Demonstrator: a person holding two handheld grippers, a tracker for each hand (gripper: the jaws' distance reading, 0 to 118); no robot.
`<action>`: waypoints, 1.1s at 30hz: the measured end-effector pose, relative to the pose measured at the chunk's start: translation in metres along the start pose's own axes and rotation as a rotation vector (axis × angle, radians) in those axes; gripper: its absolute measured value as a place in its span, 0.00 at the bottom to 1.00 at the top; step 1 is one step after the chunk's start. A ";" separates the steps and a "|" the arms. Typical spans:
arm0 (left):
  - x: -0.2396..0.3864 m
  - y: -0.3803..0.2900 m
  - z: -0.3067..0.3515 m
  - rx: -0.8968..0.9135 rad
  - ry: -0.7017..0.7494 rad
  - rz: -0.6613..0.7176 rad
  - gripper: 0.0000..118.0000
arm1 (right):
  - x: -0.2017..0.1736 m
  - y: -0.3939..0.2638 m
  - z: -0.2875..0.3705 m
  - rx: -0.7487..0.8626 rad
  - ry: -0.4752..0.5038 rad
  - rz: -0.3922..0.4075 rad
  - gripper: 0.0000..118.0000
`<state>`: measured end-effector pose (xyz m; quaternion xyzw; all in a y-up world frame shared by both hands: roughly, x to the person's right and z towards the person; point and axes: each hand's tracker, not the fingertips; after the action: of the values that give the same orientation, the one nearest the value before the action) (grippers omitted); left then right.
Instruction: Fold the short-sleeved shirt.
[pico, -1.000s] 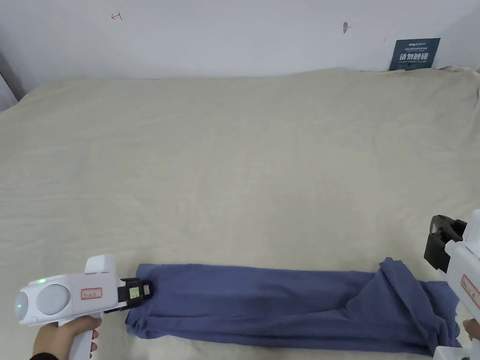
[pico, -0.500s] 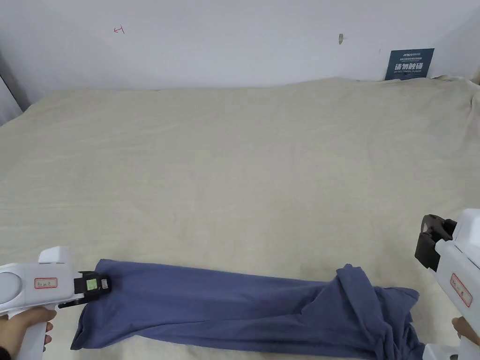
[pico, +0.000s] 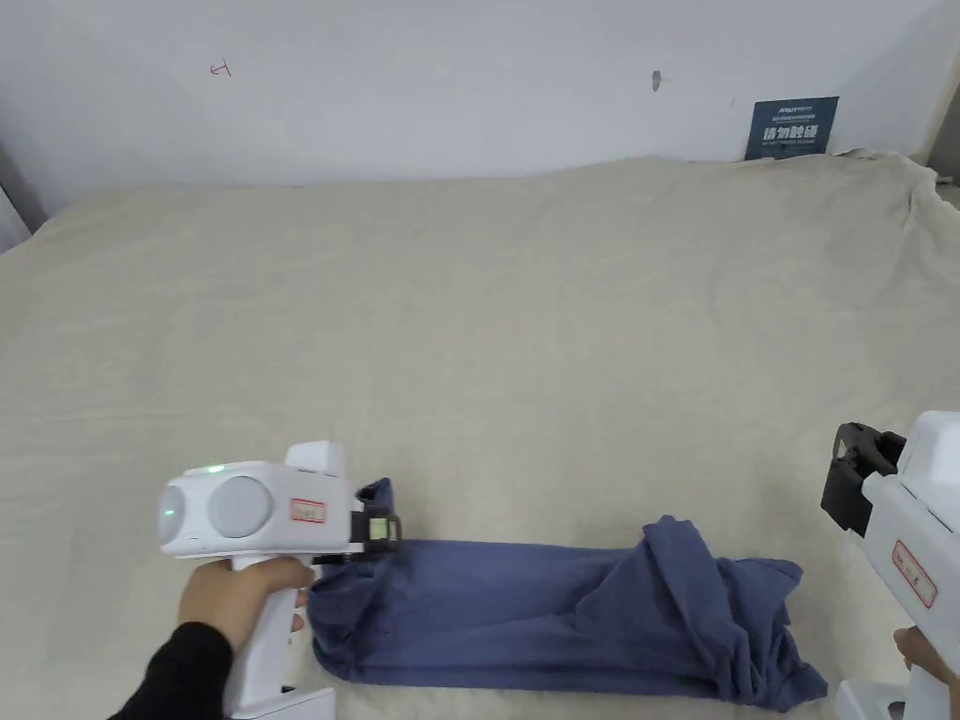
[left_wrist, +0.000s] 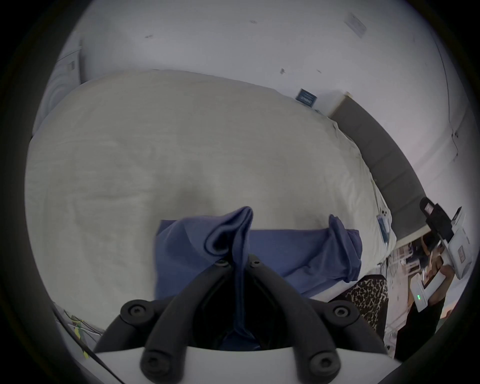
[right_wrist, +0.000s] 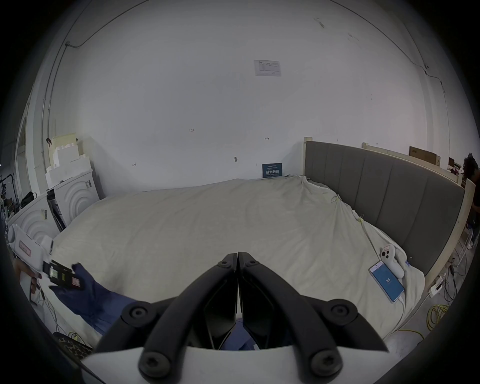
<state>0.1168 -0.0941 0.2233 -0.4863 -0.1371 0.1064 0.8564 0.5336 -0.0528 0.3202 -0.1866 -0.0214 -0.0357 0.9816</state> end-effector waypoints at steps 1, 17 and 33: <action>0.007 0.001 -0.013 -0.014 -0.010 -0.012 0.04 | 0.003 0.000 0.001 0.001 -0.003 -0.003 0.00; 0.079 -0.013 -0.130 -0.174 -0.014 0.017 0.26 | 0.027 -0.006 0.011 -0.009 -0.046 -0.018 0.00; 0.026 -0.006 0.000 0.268 0.133 -0.081 0.79 | 0.020 0.002 0.010 0.012 -0.021 -0.013 0.00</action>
<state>0.1412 -0.0892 0.2319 -0.3675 -0.0839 0.0567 0.9245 0.5537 -0.0489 0.3302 -0.1811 -0.0330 -0.0401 0.9821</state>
